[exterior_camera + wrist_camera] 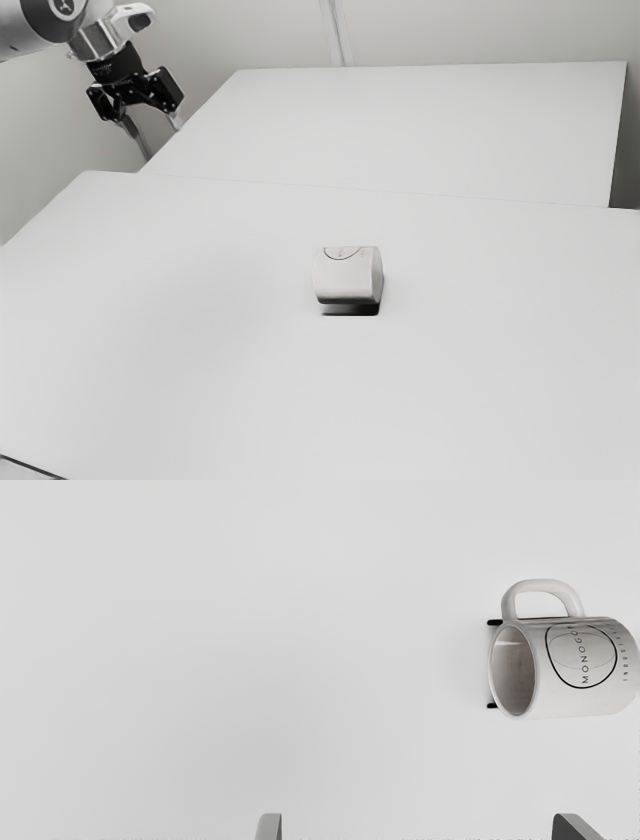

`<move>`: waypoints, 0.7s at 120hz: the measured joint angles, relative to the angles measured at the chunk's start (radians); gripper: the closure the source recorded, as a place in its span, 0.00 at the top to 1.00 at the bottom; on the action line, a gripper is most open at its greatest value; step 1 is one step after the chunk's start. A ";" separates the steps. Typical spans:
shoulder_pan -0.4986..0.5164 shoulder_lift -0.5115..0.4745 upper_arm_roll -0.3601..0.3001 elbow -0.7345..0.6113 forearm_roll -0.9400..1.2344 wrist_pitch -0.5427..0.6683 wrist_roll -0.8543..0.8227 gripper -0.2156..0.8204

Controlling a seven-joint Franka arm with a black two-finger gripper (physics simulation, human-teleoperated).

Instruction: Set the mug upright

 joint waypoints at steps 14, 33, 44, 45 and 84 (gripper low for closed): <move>-0.011 0.000 0.002 -0.009 -0.003 0.001 0.002 0.78; -0.040 0.011 0.005 -0.157 -0.110 0.084 0.002 0.78; -0.032 0.012 0.012 -0.289 -0.230 0.163 0.014 0.78; -0.031 0.012 0.013 -0.301 -0.243 0.171 0.017 0.78; 0.004 0.089 0.057 -0.673 -0.988 0.404 0.314 0.77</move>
